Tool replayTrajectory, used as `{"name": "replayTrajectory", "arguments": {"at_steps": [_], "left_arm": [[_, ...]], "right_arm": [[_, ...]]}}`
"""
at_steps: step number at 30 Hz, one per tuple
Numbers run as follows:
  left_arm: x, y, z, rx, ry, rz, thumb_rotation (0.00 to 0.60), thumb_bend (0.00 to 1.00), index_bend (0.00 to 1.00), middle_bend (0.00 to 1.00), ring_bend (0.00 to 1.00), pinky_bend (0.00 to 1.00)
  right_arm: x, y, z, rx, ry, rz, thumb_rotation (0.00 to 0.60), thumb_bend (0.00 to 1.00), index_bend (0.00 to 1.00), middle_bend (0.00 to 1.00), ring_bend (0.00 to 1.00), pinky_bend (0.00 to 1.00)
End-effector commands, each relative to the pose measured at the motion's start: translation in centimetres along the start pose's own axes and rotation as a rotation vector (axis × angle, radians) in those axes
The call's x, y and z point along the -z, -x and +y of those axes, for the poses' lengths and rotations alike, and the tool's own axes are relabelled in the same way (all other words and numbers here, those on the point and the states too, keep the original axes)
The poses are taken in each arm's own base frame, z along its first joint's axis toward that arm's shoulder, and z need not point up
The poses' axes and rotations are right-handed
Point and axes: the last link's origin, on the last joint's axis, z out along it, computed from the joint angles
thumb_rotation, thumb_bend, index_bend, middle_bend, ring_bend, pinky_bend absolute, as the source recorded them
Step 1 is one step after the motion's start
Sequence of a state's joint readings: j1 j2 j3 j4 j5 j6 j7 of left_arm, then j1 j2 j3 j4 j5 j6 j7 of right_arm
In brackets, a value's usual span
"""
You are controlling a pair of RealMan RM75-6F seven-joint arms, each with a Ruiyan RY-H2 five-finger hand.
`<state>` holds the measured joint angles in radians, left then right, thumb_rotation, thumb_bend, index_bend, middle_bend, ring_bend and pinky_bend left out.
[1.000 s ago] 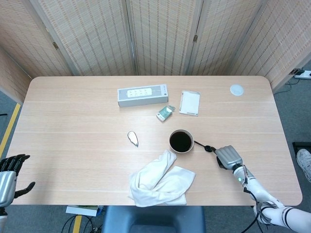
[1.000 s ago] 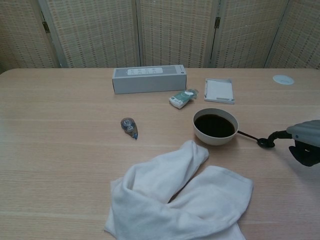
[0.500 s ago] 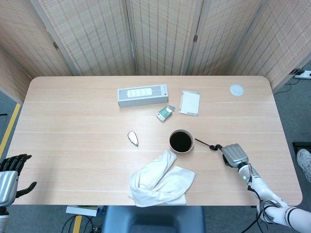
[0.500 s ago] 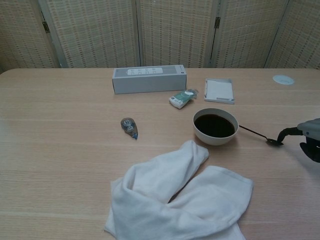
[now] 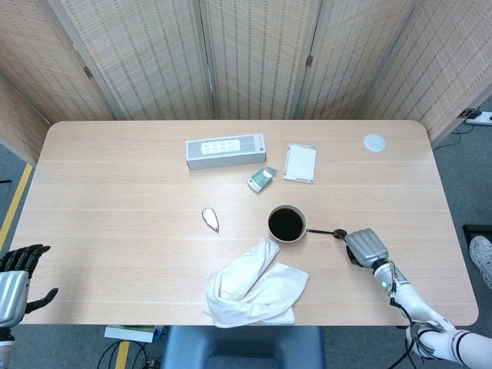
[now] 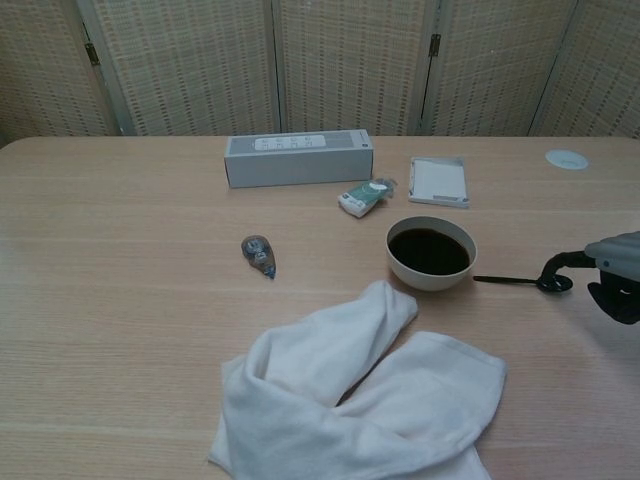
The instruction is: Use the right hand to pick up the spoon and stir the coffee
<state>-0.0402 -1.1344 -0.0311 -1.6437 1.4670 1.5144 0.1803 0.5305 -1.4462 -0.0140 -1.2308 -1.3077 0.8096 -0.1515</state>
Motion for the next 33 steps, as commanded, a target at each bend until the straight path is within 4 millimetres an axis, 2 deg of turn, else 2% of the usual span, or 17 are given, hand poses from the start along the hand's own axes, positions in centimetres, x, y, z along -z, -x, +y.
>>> {"name": "replayTrajectory", "arguments": {"at_steps": [1, 11, 23, 33], "left_arm": [[0.0, 0.0, 0.0, 0.0, -0.001, 0.001, 0.6, 0.21, 0.22, 0.21, 0.19, 0.19], [0.2, 0.1, -0.2, 0.002, -0.006, -0.002, 0.6, 0.21, 0.22, 0.21, 0.19, 0.19], [0.3, 0.3, -0.3, 0.003, -0.009, -0.006, 0.6, 0.21, 0.22, 0.21, 0.19, 0.19], [0.3, 0.3, -0.3, 0.001, -0.009, -0.009, 0.6, 0.22, 0.22, 0.21, 0.19, 0.19]], "right_arm": [[0.1, 0.3, -0.1, 0.007, -0.003, -0.01, 0.6, 0.79, 0.23, 1.0, 1.0, 1.0], [0.4, 0.2, -0.8, 0.009, -0.019, -0.007, 0.6, 0.77, 0.23, 1.0, 1.0, 1.0], [0.0, 0.9, 0.3, 0.016, 0.026, -0.038, 0.6, 0.77, 0.24, 1.0, 1.0, 1.0], [-0.7, -0.3, 2.0, -0.001, 0.086, 0.0, 0.6, 0.76, 0.24, 1.0, 1.0, 1.0]]}}
